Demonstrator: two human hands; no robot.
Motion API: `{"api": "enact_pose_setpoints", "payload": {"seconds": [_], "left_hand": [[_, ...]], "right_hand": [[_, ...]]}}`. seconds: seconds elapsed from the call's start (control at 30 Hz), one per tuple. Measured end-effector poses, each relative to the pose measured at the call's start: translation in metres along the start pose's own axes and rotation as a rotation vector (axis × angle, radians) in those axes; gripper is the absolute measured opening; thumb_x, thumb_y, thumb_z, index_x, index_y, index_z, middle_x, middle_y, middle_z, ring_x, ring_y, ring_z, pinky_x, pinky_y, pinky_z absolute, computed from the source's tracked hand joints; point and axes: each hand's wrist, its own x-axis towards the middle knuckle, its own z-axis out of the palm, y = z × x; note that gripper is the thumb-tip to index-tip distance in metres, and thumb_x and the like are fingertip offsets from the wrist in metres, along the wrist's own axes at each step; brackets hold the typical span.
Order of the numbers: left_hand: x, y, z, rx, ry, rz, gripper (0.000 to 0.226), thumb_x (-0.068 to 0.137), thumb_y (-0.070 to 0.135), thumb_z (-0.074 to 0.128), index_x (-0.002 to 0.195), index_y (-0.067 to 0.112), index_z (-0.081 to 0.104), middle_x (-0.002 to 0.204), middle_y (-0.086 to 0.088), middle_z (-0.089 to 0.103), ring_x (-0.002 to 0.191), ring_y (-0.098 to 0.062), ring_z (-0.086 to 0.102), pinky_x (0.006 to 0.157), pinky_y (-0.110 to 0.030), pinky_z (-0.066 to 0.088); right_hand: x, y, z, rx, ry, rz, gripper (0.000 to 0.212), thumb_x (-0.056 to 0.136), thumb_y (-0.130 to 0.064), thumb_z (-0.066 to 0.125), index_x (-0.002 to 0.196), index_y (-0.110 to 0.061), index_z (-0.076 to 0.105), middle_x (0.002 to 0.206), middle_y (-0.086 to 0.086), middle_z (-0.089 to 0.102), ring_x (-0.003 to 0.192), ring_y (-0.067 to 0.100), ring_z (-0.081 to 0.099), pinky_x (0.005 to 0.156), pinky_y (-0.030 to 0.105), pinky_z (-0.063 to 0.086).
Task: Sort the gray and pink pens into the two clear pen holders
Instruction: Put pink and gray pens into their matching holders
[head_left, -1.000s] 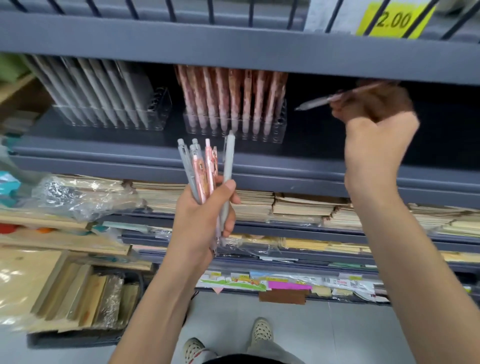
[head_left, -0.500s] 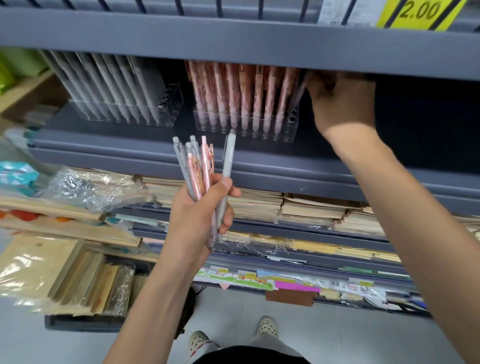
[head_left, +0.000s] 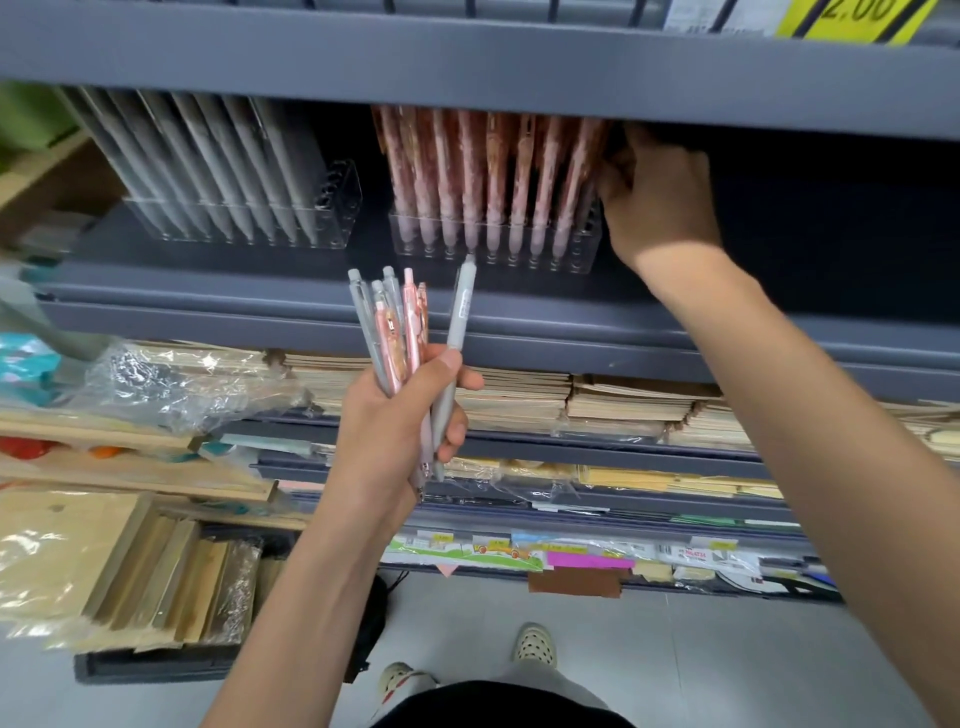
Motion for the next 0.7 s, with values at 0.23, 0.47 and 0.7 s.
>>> {"api": "enact_pose_setpoints", "payload": {"seconds": [0.23, 0.47, 0.7], "left_hand": [[0.003, 0.007, -0.023, -0.011, -0.051, 0.010, 0.010, 0.096, 0.018, 0.063, 0.087, 0.014, 0.065, 0.082, -0.007, 0.072, 0.044, -0.012, 0.051, 0.037, -0.021, 0.041], [0.003, 0.018, -0.056, 0.034, -0.126, 0.054, 0.009, 0.090, 0.017, 0.069, 0.081, 0.018, 0.070, 0.083, -0.007, 0.074, 0.042, -0.012, 0.050, 0.036, -0.021, 0.040], [-0.005, 0.029, -0.101, 0.030, -0.122, 0.051, 0.049, 0.081, 0.037, 0.076, 0.103, -0.005, 0.064, 0.070, -0.010, 0.070, 0.037, -0.012, 0.043, 0.035, -0.020, 0.035]], "right_hand": [[-0.041, -0.024, -0.006, 0.397, 0.365, 0.155, 0.023, 0.083, -0.007, 0.056, 0.093, -0.027, 0.054, 0.094, 0.001, 0.065, 0.089, 0.016, 0.064, 0.083, 0.030, 0.051], [-0.102, -0.095, 0.025, 0.502, -0.057, 0.167, 0.020, 0.081, -0.045, 0.074, 0.079, -0.026, 0.068, 0.072, -0.011, 0.069, 0.067, -0.003, 0.061, 0.064, 0.013, 0.049], [-0.109, -0.134, 0.044, 0.833, -0.263, 0.293, 0.010, 0.085, -0.022, 0.076, 0.088, -0.013, 0.070, 0.071, 0.001, 0.073, 0.060, 0.008, 0.064, 0.055, 0.021, 0.049]]}}
